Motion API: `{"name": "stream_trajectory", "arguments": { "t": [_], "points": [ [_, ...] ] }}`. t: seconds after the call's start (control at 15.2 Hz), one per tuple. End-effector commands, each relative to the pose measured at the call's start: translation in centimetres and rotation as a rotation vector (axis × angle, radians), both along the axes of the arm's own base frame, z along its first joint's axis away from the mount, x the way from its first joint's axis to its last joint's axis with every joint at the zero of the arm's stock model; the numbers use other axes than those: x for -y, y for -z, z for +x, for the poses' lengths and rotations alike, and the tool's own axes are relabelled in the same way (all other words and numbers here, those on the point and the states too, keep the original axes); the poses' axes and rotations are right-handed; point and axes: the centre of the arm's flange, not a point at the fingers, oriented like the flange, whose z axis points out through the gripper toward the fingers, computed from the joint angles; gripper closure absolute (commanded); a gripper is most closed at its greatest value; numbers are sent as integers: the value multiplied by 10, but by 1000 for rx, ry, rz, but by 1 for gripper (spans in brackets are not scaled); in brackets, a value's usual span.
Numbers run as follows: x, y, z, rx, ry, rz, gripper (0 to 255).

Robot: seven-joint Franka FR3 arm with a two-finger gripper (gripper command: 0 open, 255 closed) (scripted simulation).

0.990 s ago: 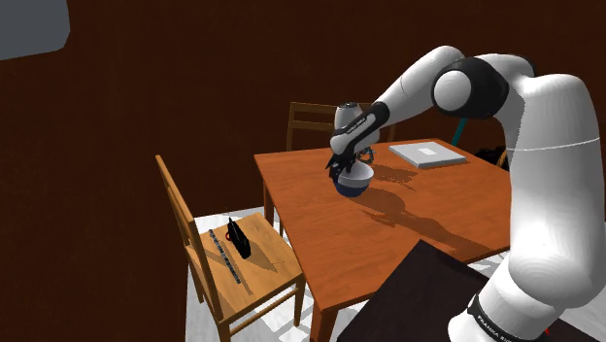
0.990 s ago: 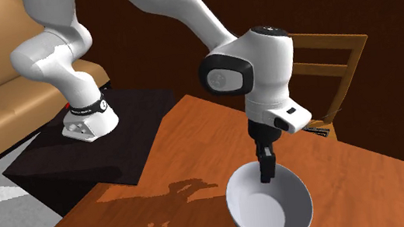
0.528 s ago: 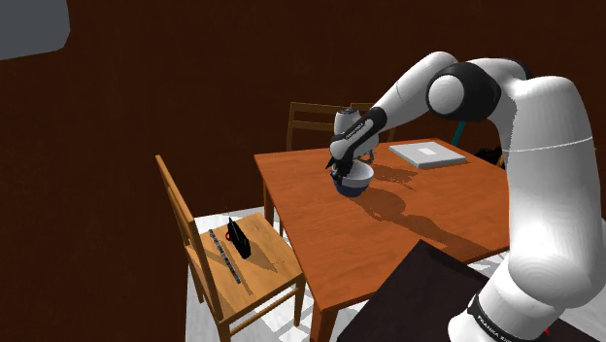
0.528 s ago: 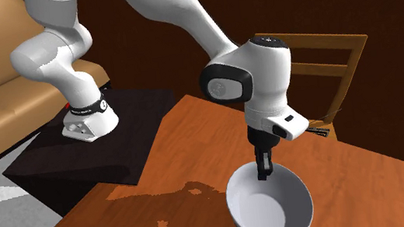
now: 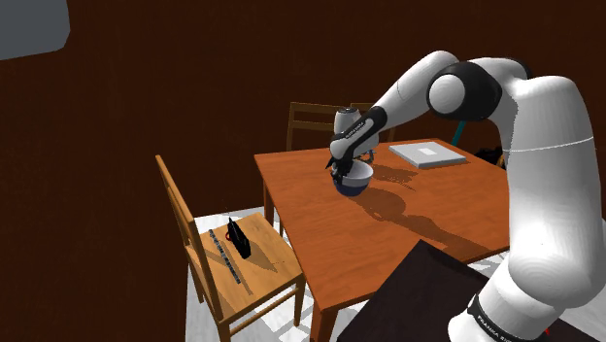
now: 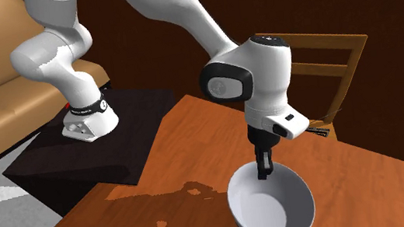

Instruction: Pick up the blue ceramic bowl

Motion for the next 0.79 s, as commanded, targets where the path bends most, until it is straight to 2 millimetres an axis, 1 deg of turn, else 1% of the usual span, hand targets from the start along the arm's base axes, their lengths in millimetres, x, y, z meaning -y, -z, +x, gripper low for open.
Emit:
{"name": "stream_trajectory", "arguments": {
  "t": [0.0, 0.73],
  "points": [
    [0, -8, 0, 1, 0, 0, 255],
    [0, -66, 0, 1, 0, 0, 255]
  ]
}}
